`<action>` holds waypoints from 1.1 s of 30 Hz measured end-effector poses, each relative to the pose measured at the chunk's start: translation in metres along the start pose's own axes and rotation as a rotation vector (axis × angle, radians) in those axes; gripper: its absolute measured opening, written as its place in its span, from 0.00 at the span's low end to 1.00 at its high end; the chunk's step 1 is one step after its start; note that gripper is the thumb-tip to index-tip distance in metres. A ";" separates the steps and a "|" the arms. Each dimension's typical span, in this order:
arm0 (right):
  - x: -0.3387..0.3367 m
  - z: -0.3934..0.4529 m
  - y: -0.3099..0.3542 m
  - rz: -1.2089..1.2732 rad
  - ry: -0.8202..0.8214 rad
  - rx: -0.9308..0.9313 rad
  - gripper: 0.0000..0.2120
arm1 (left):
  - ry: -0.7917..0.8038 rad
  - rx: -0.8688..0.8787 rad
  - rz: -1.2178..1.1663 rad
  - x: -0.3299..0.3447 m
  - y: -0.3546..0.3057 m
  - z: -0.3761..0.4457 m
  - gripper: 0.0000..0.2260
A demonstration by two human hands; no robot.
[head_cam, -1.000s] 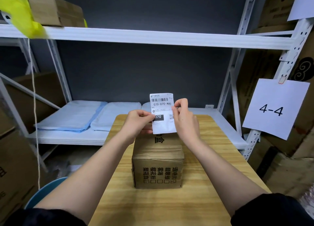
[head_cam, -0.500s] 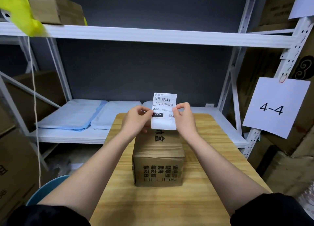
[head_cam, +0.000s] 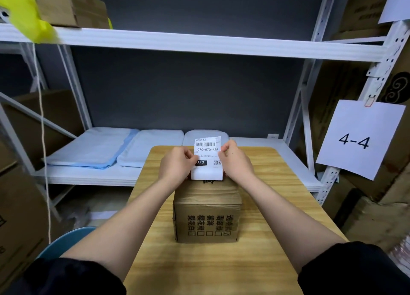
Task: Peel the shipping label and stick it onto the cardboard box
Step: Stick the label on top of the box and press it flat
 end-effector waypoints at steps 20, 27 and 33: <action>0.010 0.007 -0.015 -0.045 0.149 0.159 0.04 | 0.148 -0.098 0.057 0.014 0.008 0.010 0.15; 0.010 0.000 -0.006 -0.235 0.097 0.180 0.14 | 0.086 -0.065 0.210 0.014 0.005 0.012 0.11; 0.012 0.000 -0.003 -0.302 0.089 0.191 0.16 | 0.079 -0.062 0.257 0.015 0.004 0.012 0.11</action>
Point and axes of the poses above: each hand's wrist, its own z-axis towards the middle knuckle, its own x-axis out of the palm, y = z × x, the point moved 8 cm from there along z, towards the middle knuckle, and after that the axes turned 13 degrees about y, right-handed, at the moved point
